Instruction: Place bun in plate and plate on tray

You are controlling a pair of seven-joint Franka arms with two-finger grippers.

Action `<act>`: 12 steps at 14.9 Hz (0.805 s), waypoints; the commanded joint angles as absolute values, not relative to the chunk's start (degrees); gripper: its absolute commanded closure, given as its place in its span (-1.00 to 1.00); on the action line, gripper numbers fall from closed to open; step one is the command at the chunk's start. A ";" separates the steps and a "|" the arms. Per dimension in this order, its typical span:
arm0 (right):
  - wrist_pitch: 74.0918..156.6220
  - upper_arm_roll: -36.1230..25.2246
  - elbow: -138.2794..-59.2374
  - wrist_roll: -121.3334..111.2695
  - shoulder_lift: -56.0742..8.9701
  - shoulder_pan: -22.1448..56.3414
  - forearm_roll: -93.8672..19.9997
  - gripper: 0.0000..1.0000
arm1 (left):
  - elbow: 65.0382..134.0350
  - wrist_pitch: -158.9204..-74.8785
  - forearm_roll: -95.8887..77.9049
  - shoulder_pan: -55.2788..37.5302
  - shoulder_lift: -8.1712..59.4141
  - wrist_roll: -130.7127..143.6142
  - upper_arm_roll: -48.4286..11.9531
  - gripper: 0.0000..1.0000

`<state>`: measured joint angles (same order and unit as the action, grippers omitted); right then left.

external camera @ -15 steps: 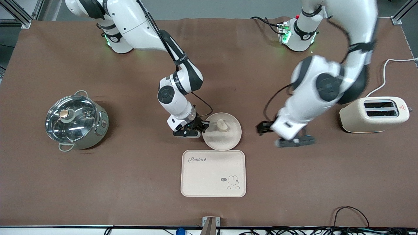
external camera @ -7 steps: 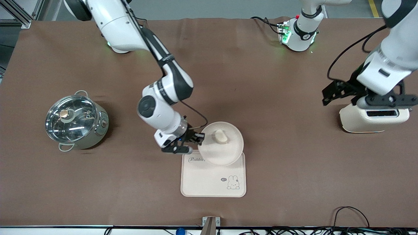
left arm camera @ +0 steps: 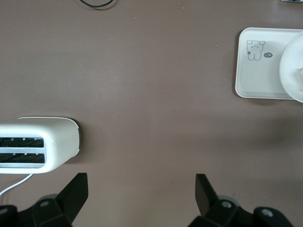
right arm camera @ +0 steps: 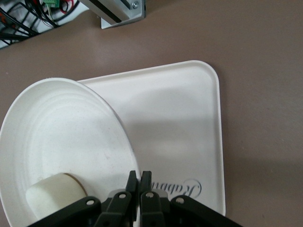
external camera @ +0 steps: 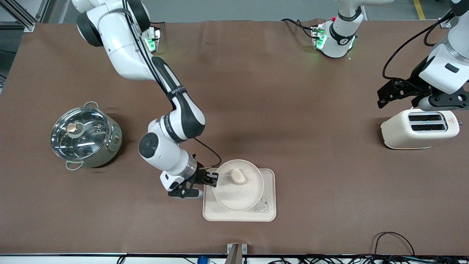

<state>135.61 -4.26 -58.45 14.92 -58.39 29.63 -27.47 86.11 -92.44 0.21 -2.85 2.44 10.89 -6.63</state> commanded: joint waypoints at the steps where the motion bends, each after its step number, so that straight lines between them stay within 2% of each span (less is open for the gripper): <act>1: 136.66 -3.08 -50.01 12.13 -65.82 27.34 -26.72 0.99 | 85.78 -92.37 0.70 0.17 2.02 9.93 -8.61 -1.00; 5: 137.81 -2.55 -50.10 12.30 -66.36 27.33 -26.72 0.98 | 85.78 -91.85 1.05 0.26 1.58 7.91 -8.61 -1.00; 6: 138.16 -2.46 -50.27 12.65 -66.36 27.42 -27.07 0.72 | 85.69 -91.85 0.71 0.35 1.67 8.00 -8.70 -1.00; 7: 138.51 -2.11 -50.53 12.92 -66.36 27.51 -27.07 -0.02 | 85.00 -91.85 0.70 0.26 1.84 7.91 -8.79 -1.00; 8: 138.86 -2.20 -51.15 12.66 -66.36 27.34 -27.16 -0.35 | 84.03 -91.85 0.79 -0.08 2.11 8.08 -8.70 -1.00; 9: 138.87 -2.20 -51.41 12.48 -66.27 27.33 -27.16 -0.89 | 83.85 -91.93 1.05 -0.44 2.20 8.26 -8.70 -1.00; 10: 138.43 -2.20 -51.50 12.48 -65.66 27.25 -27.25 -1.00 | 83.85 -91.93 1.14 -0.53 2.20 8.35 -8.79 -1.00; 12: 135.47 -2.20 -52.64 12.57 -62.07 26.72 -27.25 -1.00 | 83.67 -91.93 1.14 -0.53 2.20 8.26 -8.70 -1.00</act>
<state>138.54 -3.25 -51.23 12.56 -65.90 27.99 -27.50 84.59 -92.47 0.21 -0.62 2.28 8.81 -8.38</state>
